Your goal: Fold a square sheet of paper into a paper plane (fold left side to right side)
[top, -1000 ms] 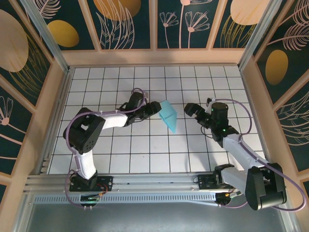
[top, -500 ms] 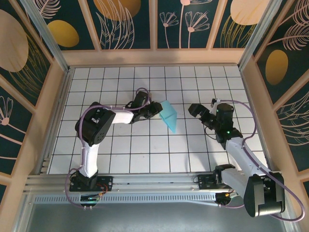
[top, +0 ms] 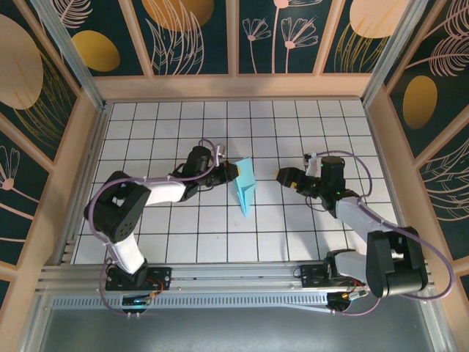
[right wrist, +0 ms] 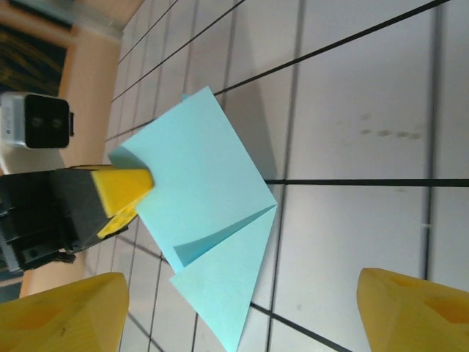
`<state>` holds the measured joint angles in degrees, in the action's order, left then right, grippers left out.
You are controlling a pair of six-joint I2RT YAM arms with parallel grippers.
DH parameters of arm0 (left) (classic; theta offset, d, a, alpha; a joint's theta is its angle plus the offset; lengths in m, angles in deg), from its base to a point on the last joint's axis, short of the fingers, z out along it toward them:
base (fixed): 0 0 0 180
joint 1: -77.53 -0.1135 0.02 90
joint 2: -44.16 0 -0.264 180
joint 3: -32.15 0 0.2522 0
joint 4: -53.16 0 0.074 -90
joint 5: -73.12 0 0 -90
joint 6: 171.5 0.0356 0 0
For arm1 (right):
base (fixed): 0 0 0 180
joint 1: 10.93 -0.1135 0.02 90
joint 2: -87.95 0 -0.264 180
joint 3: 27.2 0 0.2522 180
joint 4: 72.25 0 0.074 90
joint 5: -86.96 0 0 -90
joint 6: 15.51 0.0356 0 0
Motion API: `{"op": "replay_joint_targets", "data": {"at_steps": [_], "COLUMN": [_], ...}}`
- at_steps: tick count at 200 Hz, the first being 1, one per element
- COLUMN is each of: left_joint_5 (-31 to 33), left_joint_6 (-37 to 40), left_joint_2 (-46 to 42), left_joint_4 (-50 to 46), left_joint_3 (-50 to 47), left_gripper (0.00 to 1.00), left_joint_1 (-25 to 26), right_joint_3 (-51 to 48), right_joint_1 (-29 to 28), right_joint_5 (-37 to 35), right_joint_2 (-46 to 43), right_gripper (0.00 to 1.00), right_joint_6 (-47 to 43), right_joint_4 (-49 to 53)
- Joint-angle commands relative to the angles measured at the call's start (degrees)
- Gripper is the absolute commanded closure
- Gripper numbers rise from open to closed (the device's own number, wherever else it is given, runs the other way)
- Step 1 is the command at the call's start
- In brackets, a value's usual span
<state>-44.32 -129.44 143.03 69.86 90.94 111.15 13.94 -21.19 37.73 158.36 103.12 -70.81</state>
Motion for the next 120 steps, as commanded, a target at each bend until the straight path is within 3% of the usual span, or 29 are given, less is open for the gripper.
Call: {"op": "replay_joint_targets", "data": {"at_steps": [1, 63, 120], "left_joint_5": [-8.2, -17.4, -17.8], "left_joint_6": [4.4, 4.7, 3.9], "left_joint_2": [-5.2, -11.4, -10.2], "left_joint_4": [7.9, 13.9, 14.3], "left_joint_3": [-4.8, -11.2, -11.3], "left_gripper": [1.00, 1.00, 1.00], "left_joint_1": [-1.5, -2.9, -2.8], "right_joint_3": [0.3, -0.8, 2.3], "right_joint_1": [-3.2, -11.1, -14.8], "right_joint_5": [7.6, 11.7, 13.5], "right_joint_2": [3.3, 14.1, 20.1], "right_gripper": [0.15, 0.13, 0.23], "right_joint_6": [-2.8, 0.2, 0.8], "right_joint_4": [-11.2, -31.3, -33.3]}}
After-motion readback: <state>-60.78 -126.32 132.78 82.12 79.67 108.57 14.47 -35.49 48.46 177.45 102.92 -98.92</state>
